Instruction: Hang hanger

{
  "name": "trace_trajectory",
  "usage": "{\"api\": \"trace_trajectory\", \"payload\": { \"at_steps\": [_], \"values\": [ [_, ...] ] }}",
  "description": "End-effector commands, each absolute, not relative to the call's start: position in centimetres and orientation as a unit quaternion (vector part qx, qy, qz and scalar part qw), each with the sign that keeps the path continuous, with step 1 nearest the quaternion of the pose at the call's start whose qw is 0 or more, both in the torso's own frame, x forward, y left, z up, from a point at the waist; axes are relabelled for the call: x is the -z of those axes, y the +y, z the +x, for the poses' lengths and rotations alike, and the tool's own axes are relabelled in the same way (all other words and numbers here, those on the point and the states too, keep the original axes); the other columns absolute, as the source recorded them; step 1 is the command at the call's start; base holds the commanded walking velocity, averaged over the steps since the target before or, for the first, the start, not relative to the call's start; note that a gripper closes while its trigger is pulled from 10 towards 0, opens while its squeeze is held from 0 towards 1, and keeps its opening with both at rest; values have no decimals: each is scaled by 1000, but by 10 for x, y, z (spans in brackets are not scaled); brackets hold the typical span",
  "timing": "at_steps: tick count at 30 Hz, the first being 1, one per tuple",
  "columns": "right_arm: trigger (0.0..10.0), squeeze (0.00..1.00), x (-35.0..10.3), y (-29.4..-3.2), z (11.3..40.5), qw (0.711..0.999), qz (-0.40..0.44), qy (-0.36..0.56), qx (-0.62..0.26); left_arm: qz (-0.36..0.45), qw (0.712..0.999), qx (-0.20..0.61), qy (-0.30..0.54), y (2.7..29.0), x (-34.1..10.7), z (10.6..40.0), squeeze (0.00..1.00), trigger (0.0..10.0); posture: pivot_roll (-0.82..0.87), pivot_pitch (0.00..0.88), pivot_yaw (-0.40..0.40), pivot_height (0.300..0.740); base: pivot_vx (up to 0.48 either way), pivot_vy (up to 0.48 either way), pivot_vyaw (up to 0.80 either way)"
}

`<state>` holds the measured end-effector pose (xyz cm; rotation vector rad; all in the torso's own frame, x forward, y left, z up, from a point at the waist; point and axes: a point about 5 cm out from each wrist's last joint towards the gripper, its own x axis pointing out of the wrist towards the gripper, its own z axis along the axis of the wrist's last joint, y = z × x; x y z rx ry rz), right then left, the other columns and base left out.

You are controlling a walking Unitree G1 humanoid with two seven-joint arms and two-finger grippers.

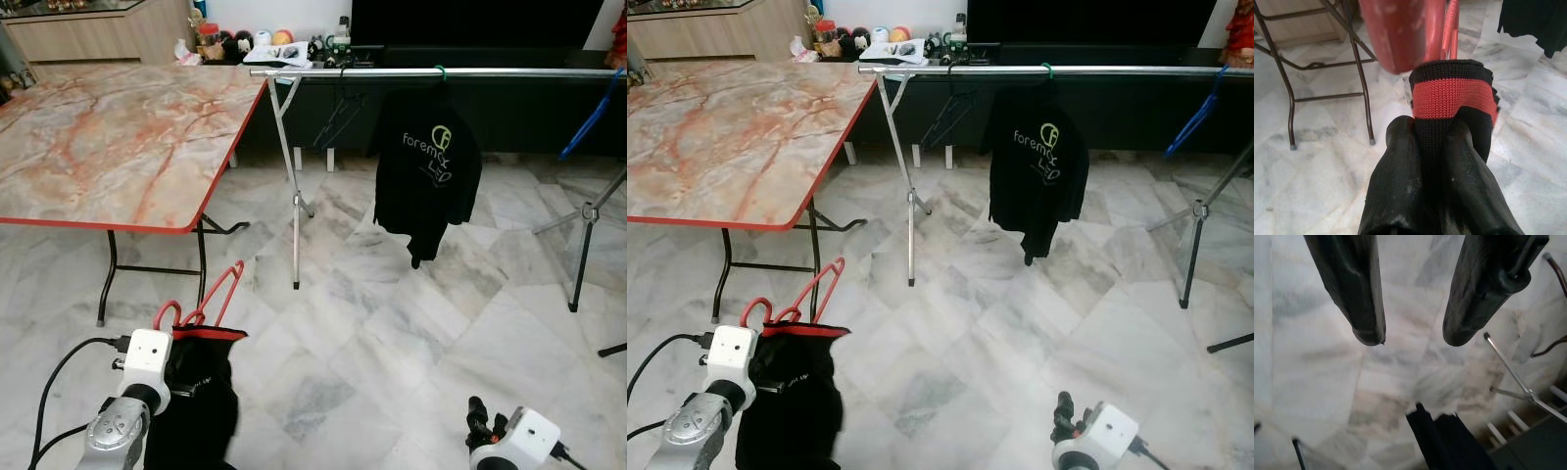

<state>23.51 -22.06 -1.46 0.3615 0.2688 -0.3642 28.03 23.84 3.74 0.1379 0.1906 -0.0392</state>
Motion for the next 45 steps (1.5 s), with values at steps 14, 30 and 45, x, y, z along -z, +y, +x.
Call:
{"api": "trace_trajectory", "payload": {
  "at_steps": [14, 30, 45],
  "values": [
    [10000, 0, 15, -222, 227, 971, 144, 118, 150, 64, 992, 21, 108, 244, -27, 271, 0, 10000, -12, 0, 79, 740, 0, 0, 0],
    [10000, 0, -9, -247, 237, 946, 221, 53, 230, 58, 995, 3, 85, 250, -44, 285, 0, 10000, 24, 63, 96, 740, 0, 0, 0],
    [10000, 0, -3, -241, 232, 967, 149, 92, 185, 97, 988, 44, 112, 246, -34, 280, 0, 10000, 10, 109, 80, 740, 0, 0, 0]
  ]
}}
